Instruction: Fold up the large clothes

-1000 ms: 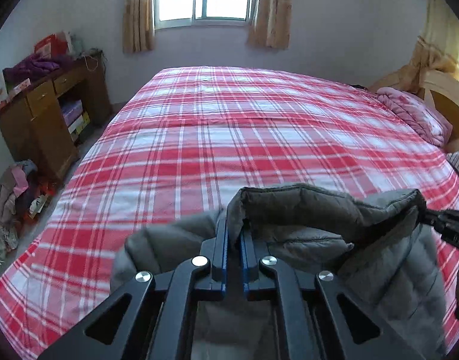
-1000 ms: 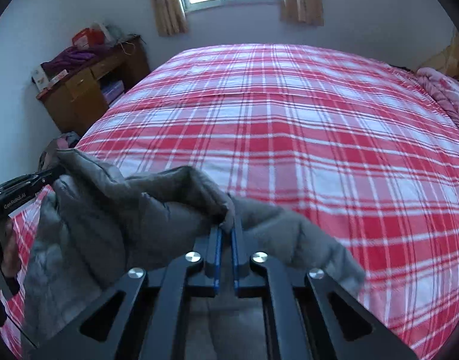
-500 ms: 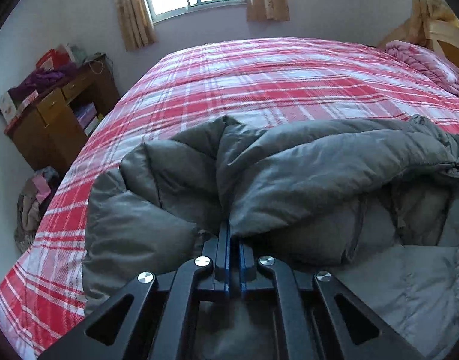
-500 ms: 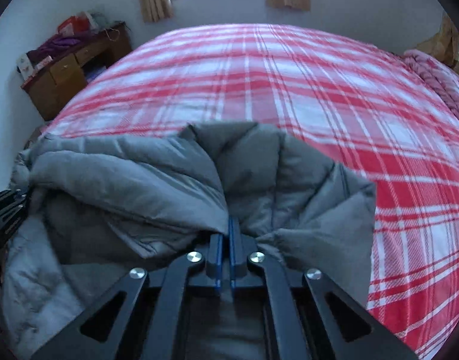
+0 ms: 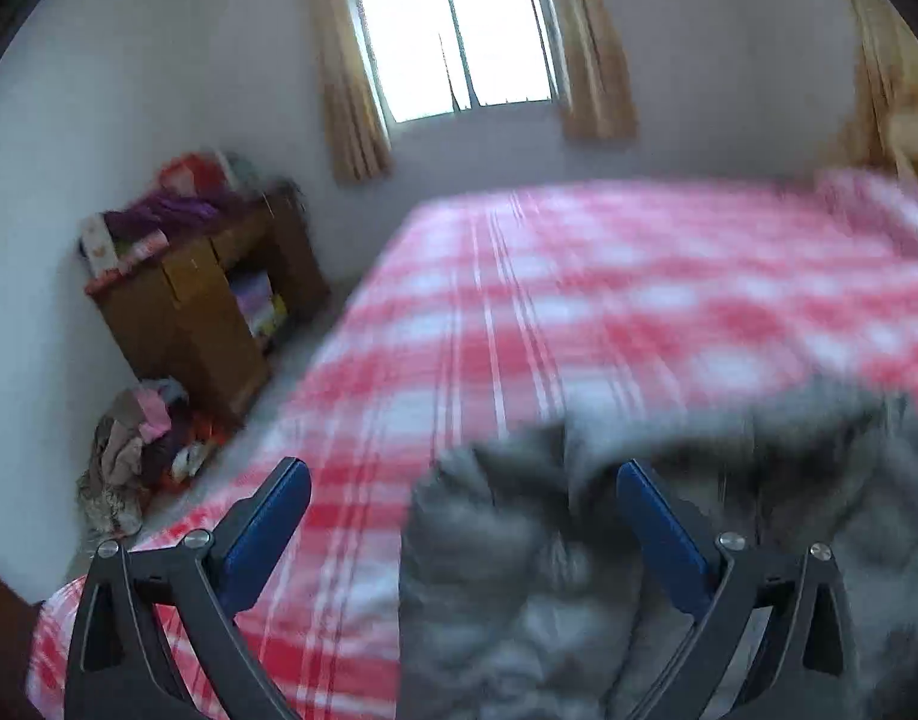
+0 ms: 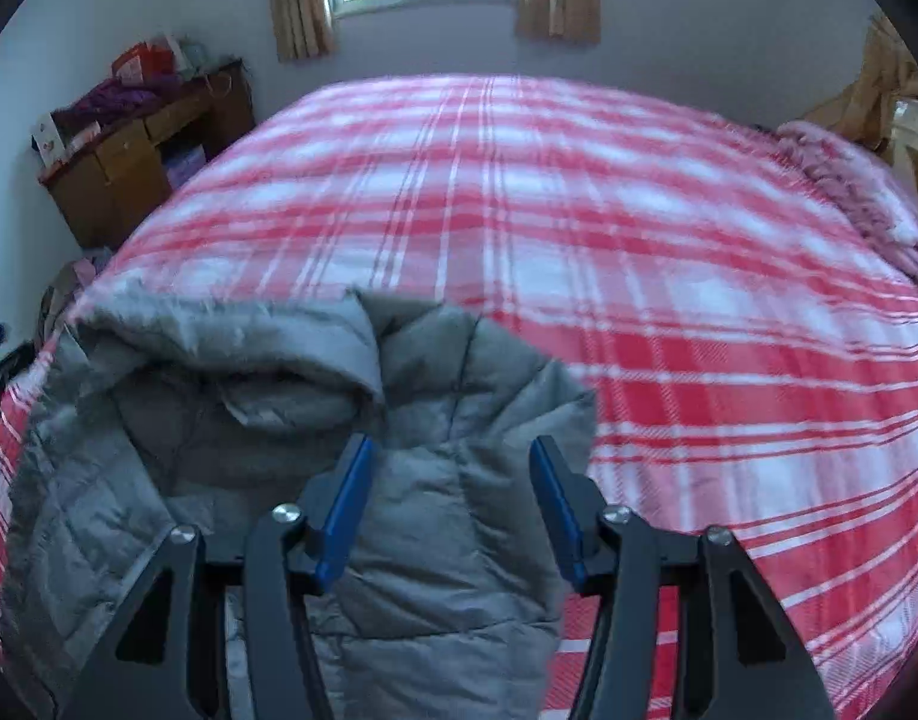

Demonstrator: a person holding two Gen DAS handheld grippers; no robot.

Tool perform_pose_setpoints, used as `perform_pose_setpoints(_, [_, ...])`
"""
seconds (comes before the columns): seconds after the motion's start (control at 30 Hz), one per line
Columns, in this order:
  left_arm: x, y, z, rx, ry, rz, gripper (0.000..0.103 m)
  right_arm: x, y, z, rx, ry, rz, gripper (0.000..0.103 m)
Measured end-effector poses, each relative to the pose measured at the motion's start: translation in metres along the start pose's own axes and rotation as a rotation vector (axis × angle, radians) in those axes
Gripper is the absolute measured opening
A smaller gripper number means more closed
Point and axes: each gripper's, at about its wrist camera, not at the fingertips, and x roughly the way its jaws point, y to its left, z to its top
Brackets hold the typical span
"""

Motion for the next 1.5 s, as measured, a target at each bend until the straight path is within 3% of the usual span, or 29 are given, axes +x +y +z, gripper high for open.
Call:
perform_pose_setpoints(0.13, [0.026, -0.012, 0.030, -0.114, 0.061, -0.040, 0.102, -0.011, 0.013, 0.027, 0.075, -0.079, 0.056, 0.057])
perform_pose_setpoints(0.23, [0.053, -0.036, 0.033, -0.087, 0.101, 0.006, 0.102, -0.002, 0.042, 0.046, 0.067, -0.127, 0.082, 0.057])
perform_pose_setpoints(0.4, [0.094, -0.058, 0.006, -0.033, 0.199, 0.048, 0.102, 0.033, 0.075, 0.051, 0.090, -0.116, 0.118, 0.057])
perform_pose_setpoints(0.53, [0.114, -0.059, -0.029, -0.010, 0.260, 0.056, 0.102, 0.071, 0.084, 0.031, 0.070, -0.038, 0.090, 0.057])
perform_pose_setpoints(0.73, [0.126, -0.059, -0.044, -0.030, 0.285, 0.028, 0.102, 0.098, 0.071, 0.004, 0.102, 0.015, 0.087, 0.056])
perform_pose_setpoints(1.5, [0.139, -0.061, -0.052, -0.049, 0.314, 0.012, 0.102, 0.113, 0.091, -0.005, 0.004, 0.015, -0.026, 0.056])
